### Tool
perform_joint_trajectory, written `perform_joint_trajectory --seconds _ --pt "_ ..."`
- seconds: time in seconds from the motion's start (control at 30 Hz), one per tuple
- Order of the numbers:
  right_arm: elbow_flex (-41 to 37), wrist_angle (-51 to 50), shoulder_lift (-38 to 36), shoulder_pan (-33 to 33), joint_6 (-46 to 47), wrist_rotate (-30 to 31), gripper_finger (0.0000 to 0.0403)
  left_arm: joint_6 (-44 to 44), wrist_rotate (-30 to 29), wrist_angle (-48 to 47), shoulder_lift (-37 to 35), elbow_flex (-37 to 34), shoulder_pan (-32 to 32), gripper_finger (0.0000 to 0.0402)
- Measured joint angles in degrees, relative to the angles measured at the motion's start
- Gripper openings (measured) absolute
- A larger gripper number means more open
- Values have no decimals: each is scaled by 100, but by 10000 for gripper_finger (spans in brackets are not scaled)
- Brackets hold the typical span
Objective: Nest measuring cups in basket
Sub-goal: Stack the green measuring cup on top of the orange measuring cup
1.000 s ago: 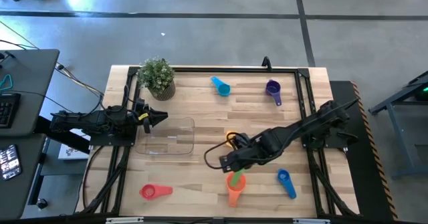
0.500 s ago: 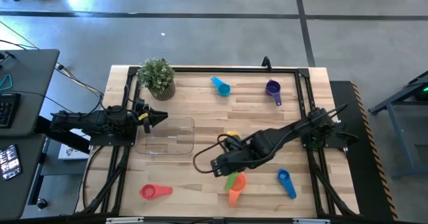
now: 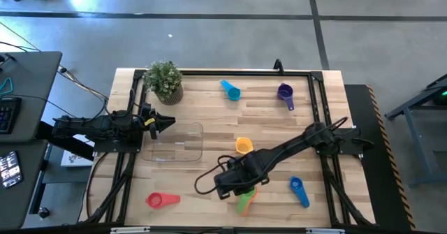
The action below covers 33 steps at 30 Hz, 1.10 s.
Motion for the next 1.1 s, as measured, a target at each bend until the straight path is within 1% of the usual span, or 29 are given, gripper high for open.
perform_joint_trajectory --seconds 0.4,0.6,1.1 --pt "-1 -209 414 26 -127 -4 2 191 -2 0 -1 0 0 104" --pt "-1 -282 622 52 -170 -147 2 195 -2 0 0 0 -2 104" --pt "-15 -331 781 50 -89 -200 2 195 -2 1 -1 0 0 104"
